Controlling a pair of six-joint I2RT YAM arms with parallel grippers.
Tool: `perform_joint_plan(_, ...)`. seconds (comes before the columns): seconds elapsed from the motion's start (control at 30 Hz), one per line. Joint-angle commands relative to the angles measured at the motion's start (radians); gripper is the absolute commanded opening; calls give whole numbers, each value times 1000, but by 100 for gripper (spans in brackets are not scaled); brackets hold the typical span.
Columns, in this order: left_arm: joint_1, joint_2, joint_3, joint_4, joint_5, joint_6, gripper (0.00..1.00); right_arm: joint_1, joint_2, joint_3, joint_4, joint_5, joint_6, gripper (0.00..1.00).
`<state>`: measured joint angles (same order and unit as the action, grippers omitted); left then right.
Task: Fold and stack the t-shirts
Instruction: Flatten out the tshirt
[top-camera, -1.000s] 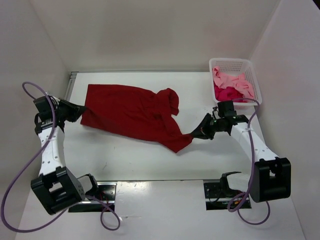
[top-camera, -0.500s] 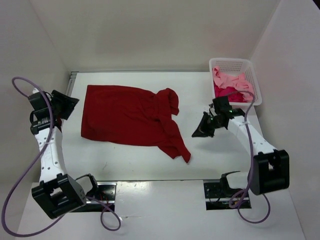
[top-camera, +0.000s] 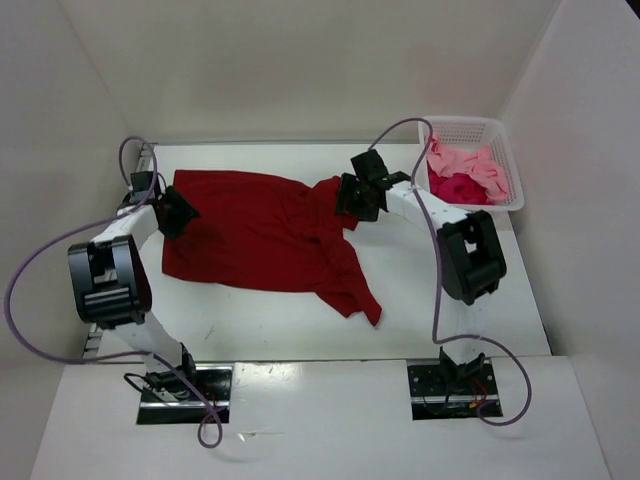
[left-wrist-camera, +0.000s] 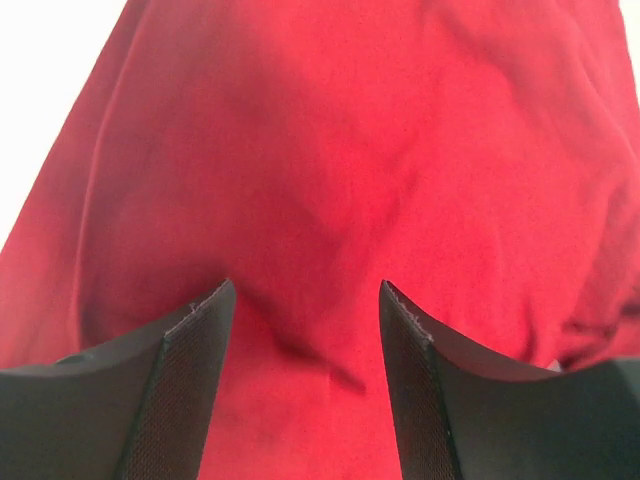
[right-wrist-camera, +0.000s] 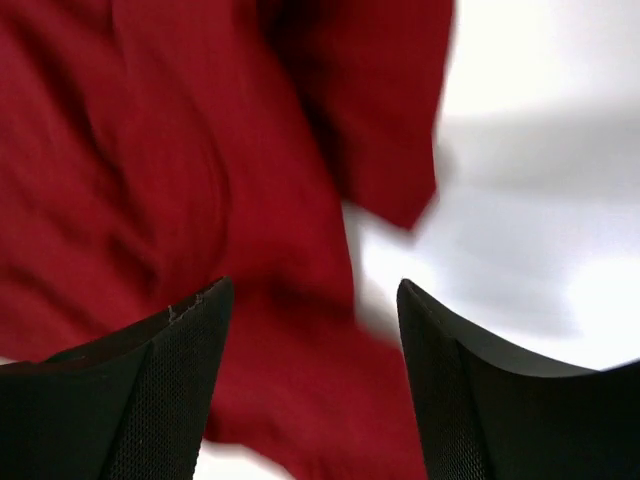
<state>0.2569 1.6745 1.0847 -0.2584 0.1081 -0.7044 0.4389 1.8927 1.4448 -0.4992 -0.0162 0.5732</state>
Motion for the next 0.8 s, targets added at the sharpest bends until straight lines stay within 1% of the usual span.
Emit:
perform_joint_plan(0.0,-5,126,121,53,-41,58,67,0,126,114,128,84,-21,72)
perform_joint_plan(0.03,-5,177,132,53,-32,72,64,0,170,155,128,84,-21,72)
perform_joint_plan(0.13,-15,243,165,42,-16,82,55,0,248,236,149,21,-33,72)
perform_joint_plan(0.17,-25,255,175,42,-7,82,45,0,265,262,149,-5,-42,72)
perform_joint_plan(0.23,-34,289,190,42,-7,82,34,0,323,337,136,-14,-42,69)
perform_joint_plan(0.27,-34,300,205,42,-7,91,29,0,347,363,136,-14,-42,64)
perform_joint_plan(0.3,-47,323,216,42,-7,91,21,0,370,391,119,-14,-42,43)
perform_joint_plan(0.33,-47,333,228,42,10,91,17,0,391,454,105,-4,-42,30)
perform_joint_plan(0.37,-59,344,241,42,25,91,14,-9,417,479,78,10,-29,19)
perform_joint_plan(0.43,-76,364,293,42,36,82,8,-25,417,518,77,64,-18,3)
perform_joint_plan(0.5,-108,373,337,54,56,69,5,-43,407,540,77,93,-18,1)
perform_joint_plan(0.53,-119,373,406,54,67,54,5,-57,395,571,67,93,-18,0)
perform_joint_plan(0.6,-149,393,490,21,76,42,5,-100,394,630,39,93,-18,0)
perform_joint_plan(0.67,-160,393,576,10,90,33,7,-123,394,646,30,93,-18,0)
perform_joint_plan(0.7,-160,363,577,10,99,7,18,-135,404,655,18,82,-18,3)
perform_joint_plan(0.73,-160,343,577,10,99,6,24,-135,404,646,17,82,-27,11)
perform_joint_plan(0.77,-160,290,567,21,99,-3,28,-135,395,637,8,105,-27,12)
